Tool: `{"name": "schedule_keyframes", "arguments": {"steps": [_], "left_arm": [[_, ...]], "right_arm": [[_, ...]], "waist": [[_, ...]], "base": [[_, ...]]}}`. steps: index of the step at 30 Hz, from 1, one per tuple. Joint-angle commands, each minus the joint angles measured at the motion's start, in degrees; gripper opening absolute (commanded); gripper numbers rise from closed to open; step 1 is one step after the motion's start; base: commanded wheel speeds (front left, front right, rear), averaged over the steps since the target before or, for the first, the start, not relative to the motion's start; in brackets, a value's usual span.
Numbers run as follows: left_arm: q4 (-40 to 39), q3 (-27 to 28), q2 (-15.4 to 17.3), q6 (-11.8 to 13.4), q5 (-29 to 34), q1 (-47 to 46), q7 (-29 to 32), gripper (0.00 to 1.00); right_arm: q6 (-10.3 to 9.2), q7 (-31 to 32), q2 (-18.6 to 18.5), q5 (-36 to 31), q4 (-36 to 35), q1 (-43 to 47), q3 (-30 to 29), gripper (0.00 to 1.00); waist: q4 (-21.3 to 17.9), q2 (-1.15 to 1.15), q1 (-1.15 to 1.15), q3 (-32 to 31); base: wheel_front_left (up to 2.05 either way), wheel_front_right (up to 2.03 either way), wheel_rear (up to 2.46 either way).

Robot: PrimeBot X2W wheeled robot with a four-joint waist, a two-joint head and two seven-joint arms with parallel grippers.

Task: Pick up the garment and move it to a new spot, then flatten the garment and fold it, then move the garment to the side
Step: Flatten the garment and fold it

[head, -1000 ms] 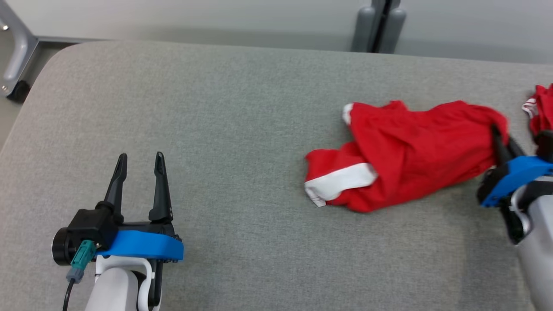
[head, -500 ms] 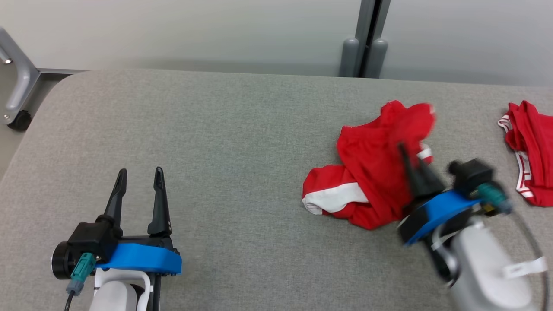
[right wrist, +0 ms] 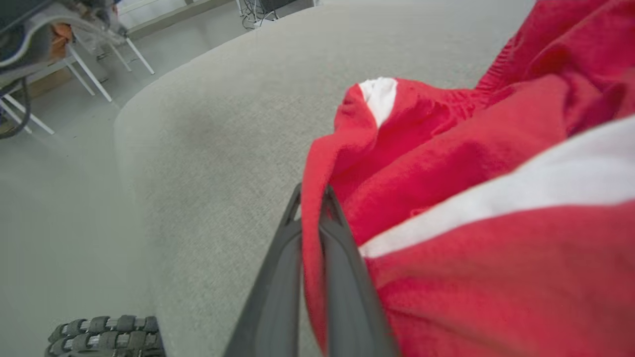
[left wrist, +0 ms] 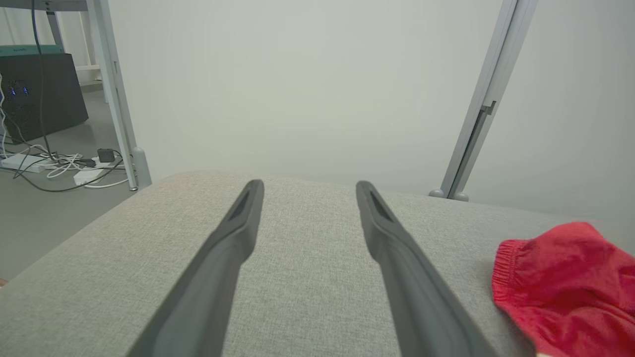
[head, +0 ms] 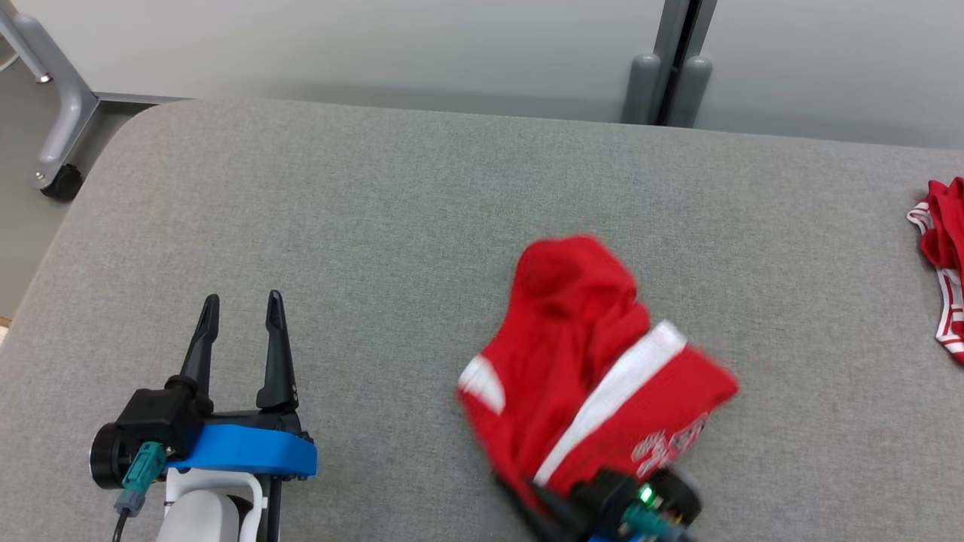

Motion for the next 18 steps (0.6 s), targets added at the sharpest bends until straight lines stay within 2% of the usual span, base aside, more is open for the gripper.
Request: {"name": "schedule_keyframes", "arguments": {"steps": [1, 2, 3, 9, 18], "left_arm": [[-0.1, 0.4, 0.0, 0.0, 0.1, -0.4, -0.2, 1.0], [0.0, 0.4, -0.1, 0.1, 0.1, -0.4, -0.2, 1.0], [0.0, 0.4, -0.1, 0.2, 0.1, -0.4, -0.2, 1.0], [0.1, 0.8, -0.2, 0.3, 0.3, 0.2, -0.2, 1.0], [-0.1, 1.4, 0.3, 0.2, 0.8, 1.5, -0.2, 1.0]], "right_arm": [[0.04, 0.3, 0.4, 0.5, 0.8, 1.7, 2.1, 0.0], [0.04, 0.1, 0.6, 0.6, 1.1, 1.8, 3.2, 0.35], [0.04, -0.3, 0.7, 0.7, 1.4, 1.8, 3.8, 1.0], [0.04, -3.0, 1.5, 1.8, 0.3, 0.9, 3.6, 1.0], [0.04, -5.5, 1.5, -1.0, -9.8, 3.4, -14.3, 1.0]], "waist": [[-0.1, 0.0, 0.01, 0.0], [-0.1, 0.0, 0.01, 0.0], [-0.3, 0.0, 0.01, 0.0], [-2.3, 0.0, 0.01, -0.8], [-6.5, 0.0, 0.01, -2.7]], "base": [[0.0, 0.0, 0.0], [0.0, 0.0, 0.0], [0.0, 0.0, 0.0], [0.0, 0.0, 0.0], [0.0, 0.0, 0.0]]}}
